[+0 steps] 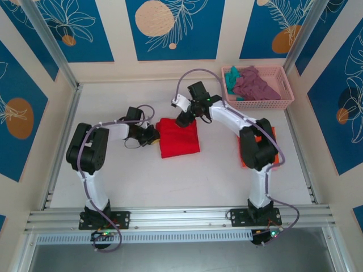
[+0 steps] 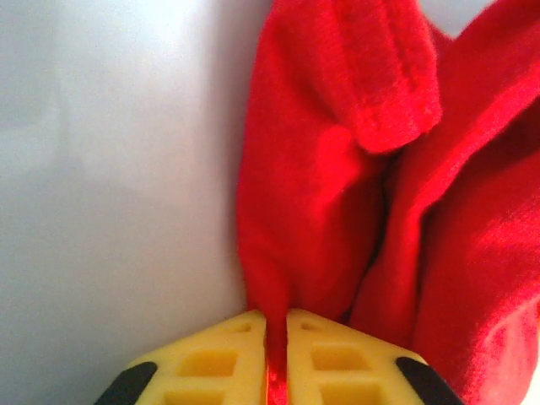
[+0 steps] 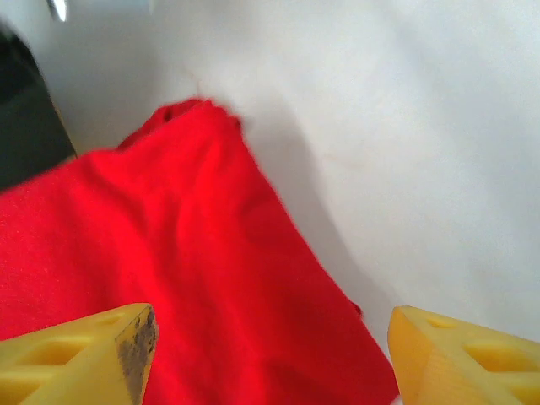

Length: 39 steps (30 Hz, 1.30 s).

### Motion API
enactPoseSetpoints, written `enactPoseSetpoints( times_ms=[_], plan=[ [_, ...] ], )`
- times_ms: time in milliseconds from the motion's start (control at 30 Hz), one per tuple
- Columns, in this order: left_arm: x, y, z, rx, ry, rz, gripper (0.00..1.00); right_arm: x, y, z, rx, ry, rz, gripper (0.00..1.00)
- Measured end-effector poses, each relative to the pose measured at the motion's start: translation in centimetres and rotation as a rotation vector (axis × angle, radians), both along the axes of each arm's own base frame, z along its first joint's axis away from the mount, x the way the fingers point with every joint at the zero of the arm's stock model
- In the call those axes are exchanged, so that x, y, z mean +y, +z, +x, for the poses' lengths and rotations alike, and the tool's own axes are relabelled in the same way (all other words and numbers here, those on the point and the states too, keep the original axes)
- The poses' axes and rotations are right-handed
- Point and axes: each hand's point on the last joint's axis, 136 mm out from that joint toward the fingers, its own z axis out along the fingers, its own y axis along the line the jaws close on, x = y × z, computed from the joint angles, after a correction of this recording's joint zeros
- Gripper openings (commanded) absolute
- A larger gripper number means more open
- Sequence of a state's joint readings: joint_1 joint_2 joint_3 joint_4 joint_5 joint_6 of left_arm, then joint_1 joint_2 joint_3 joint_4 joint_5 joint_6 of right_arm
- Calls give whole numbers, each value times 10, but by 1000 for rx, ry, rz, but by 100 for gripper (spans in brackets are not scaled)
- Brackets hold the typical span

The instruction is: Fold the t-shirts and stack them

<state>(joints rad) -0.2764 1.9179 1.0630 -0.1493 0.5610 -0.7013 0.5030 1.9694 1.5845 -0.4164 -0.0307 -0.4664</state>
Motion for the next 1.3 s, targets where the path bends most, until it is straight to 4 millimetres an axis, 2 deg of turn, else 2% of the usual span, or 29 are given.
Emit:
enactPoseSetpoints(
  times_ms=[100,167,233,367,467,533,633,767,867,1000,1133,1300],
  plan=[
    [10,3,-11,7,22,39,36,-1,28,-3,-15,-92,108,70],
    [16,9,-16,-2,35,67,46,0,35,-6,9,-153,169,69],
    [21,19,-17,-25,49,88,53,0,30,-10,61,-211,206,69],
    [26,45,-10,-99,78,103,63,-3,7,-21,207,-333,239,65],
    [20,56,-2,-126,84,101,65,-5,-8,-25,297,-418,248,61],
    [14,60,6,-136,85,99,57,-7,-19,-26,343,-460,247,56],
    [-2,61,20,-142,75,94,36,-8,-39,-28,409,-513,230,44],
    [-13,43,28,-116,60,113,11,-12,-66,-31,479,-569,197,37],
    [-10,26,25,-75,64,146,5,-15,-81,-31,503,-604,171,35],
    [-4,12,19,-51,70,179,3,-22,-94,-31,532,-661,152,35],
    [-1,3,12,-44,71,184,8,-27,-100,-33,555,-689,139,42],
    [-2,2,13,-55,70,177,12,-32,-84,-36,524,-694,162,78]
  ],
)
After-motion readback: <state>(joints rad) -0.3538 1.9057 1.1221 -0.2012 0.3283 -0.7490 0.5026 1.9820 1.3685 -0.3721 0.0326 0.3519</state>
